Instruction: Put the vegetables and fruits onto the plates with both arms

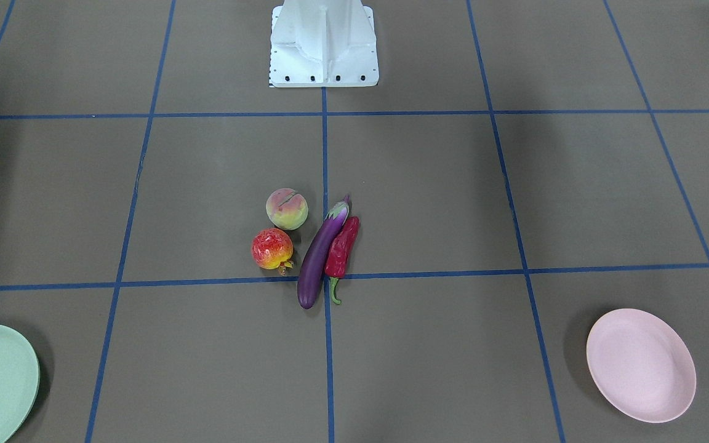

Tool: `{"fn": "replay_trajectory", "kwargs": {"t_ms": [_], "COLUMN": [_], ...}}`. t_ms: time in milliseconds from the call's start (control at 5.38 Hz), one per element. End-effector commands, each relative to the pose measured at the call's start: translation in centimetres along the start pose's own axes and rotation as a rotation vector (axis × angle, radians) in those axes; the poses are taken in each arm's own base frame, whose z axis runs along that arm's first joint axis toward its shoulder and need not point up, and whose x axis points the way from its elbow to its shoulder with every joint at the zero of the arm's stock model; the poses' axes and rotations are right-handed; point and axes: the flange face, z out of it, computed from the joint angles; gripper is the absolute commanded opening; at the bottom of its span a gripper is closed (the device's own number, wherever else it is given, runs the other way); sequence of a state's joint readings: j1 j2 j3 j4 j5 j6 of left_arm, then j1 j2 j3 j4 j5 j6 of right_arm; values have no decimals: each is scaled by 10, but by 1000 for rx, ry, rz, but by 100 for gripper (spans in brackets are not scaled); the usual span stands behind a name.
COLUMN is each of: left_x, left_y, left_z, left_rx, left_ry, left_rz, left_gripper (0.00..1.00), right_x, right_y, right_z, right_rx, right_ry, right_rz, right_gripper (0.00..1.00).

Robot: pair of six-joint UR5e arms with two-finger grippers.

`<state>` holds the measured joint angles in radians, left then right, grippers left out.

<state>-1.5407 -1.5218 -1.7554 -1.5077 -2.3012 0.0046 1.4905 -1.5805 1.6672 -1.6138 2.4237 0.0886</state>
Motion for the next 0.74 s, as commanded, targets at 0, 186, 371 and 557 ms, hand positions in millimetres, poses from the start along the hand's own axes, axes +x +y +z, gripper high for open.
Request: {"fn": "replay_trajectory", "kwargs": {"t_ms": [0,186,371,557], "left_x": [3,9,32,73], "left_y": [0,-9,-41,-77], "left_z": [-3,-8,-31,-69], "left_rx": [6,12,10,9], "left_ry": [1,-2,-3,-3], "left_rz": [5,13,15,28], "left_gripper": [100,100,100,100], "right_x": [-2,-1,-1,-3], "right_y": [0,0,0,-1], "right_z": [-2,-1,-1,-3], "right_rx": [4,3,3,6], "right_ry": [-2,0,0,0], "right_rz": [-3,-4,-1,-3], "right_gripper": [100,99,99,99]}}
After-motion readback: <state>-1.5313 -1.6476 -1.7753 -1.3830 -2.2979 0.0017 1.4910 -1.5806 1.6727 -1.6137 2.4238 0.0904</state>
